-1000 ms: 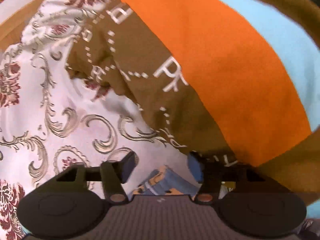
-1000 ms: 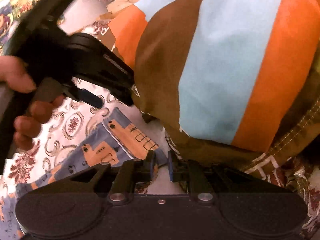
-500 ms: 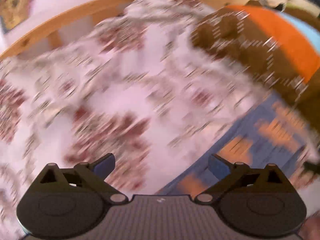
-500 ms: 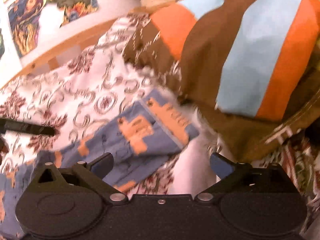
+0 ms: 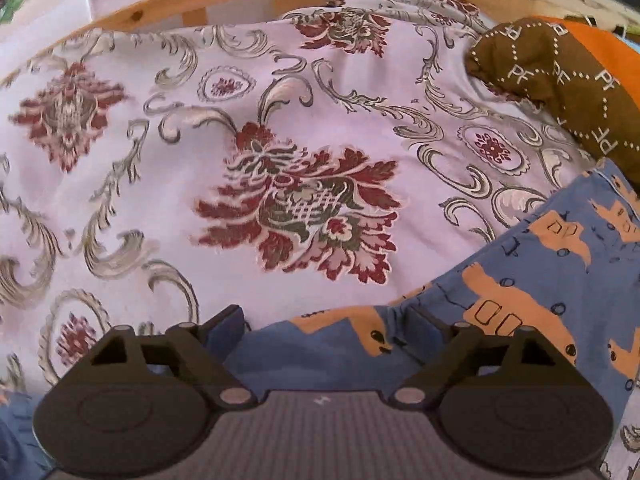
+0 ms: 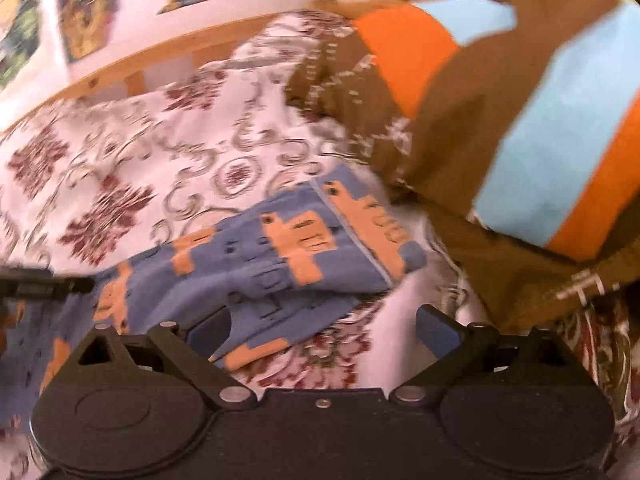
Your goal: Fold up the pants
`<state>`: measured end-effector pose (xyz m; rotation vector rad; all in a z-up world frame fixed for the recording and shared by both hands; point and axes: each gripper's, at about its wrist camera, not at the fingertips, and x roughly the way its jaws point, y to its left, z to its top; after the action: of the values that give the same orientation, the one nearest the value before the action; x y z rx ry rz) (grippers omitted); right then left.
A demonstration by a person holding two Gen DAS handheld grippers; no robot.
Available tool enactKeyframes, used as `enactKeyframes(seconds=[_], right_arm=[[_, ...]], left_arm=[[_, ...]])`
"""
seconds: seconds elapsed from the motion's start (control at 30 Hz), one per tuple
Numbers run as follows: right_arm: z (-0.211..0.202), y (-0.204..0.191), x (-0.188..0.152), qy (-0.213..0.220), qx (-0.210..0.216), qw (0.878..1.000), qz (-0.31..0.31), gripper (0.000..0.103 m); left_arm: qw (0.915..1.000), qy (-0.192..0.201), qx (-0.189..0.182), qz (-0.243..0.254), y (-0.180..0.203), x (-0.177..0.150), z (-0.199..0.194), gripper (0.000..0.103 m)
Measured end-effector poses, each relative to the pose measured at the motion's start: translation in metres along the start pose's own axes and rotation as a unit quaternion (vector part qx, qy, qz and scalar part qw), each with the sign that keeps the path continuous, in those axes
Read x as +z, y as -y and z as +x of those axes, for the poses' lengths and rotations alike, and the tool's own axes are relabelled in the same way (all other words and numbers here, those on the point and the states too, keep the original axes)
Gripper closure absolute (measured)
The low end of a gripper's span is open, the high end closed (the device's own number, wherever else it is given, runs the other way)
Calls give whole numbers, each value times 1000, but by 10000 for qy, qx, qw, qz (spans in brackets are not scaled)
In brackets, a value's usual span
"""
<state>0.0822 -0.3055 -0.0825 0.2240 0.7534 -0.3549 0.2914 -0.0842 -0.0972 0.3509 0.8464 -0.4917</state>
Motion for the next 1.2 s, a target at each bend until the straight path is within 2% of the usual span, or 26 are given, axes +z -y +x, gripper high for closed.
enactKeyframes(seconds=[0.1, 0.13, 0.23, 0.27, 0.37, 0.43, 0.53, 0.6, 0.63, 0.7, 0.77, 0.83, 0.93, 1.0, 1.03, 1.07, 1.1, 1.2], right_arm=[[3, 2, 7, -134, 33, 9995, -290, 1], [4, 7, 11, -187, 126, 9992, -331, 1], [8, 29, 31, -458, 554, 9972, -206, 1], [10, 40, 38, -606, 829, 9947, -33, 1], [23, 68, 55, -1270, 1631, 9761, 674, 1], [31, 84, 60, -1525, 1949, 9608, 1246, 1], [41, 99, 61, -1595, 2308, 9383, 2021, 1], [47, 102, 62, -1528, 2445, 9296, 2294, 1], [50, 102, 62, -1497, 2470, 9279, 2357, 1], [54, 103, 63, -1458, 2473, 9265, 2434, 1], [54, 105, 61, -1386, 2553, 9242, 2478, 1], [54, 106, 56, -1425, 2656, 9203, 2492, 1], [54, 107, 51, -1486, 2827, 9134, 2524, 1], [56, 106, 51, -1505, 2833, 9120, 2555, 1], [58, 106, 50, -1506, 2829, 9111, 2593, 1], [59, 106, 50, -1512, 2823, 9102, 2625, 1], [58, 106, 50, -1505, 2848, 9093, 2634, 1], [56, 109, 49, -1466, 3030, 9011, 2733, 1]], left_arm=[[9993, 299, 164, 149, 7, 4, -20, 4], [9987, 472, 98, 177, 9, 3, -30, 0], [9944, 852, -365, 499, 21, -3, -52, 0], [9913, 935, -570, 736, 29, -6, -58, 0], [9749, 1183, -1022, 1583, 60, -16, -73, 0], [9603, 1345, -1211, 2122, 86, -28, -81, 0], [9375, 1395, -1414, 2856, 130, -45, -85, 0], [9260, 1436, -1322, 3233, 156, -54, -84, 7], [9233, 1397, -1315, 3329, 167, -56, -81, 14], [9240, 1154, -1455, 3342, 179, -54, -71, 26], [9305, 934, -1526, 3197, 183, -50, -61, 43], [9389, 707, -1646, 2940, 178, -43, -52, 45], [9452, 445, -1859, 2648, 166, -34, -44, 45], [9451, 360, -1847, 2672, 164, -31, -46, 46], [9437, 334, -1804, 2752, 166, -31, -45, 52], [9424, 290, -1747, 2839, 170, -30, -45, 64], [9413, 229, -1710, 2902, 172, -30, -42, 70], [9427, 112, -1744, 2842, 175, -26, -39, 80]])
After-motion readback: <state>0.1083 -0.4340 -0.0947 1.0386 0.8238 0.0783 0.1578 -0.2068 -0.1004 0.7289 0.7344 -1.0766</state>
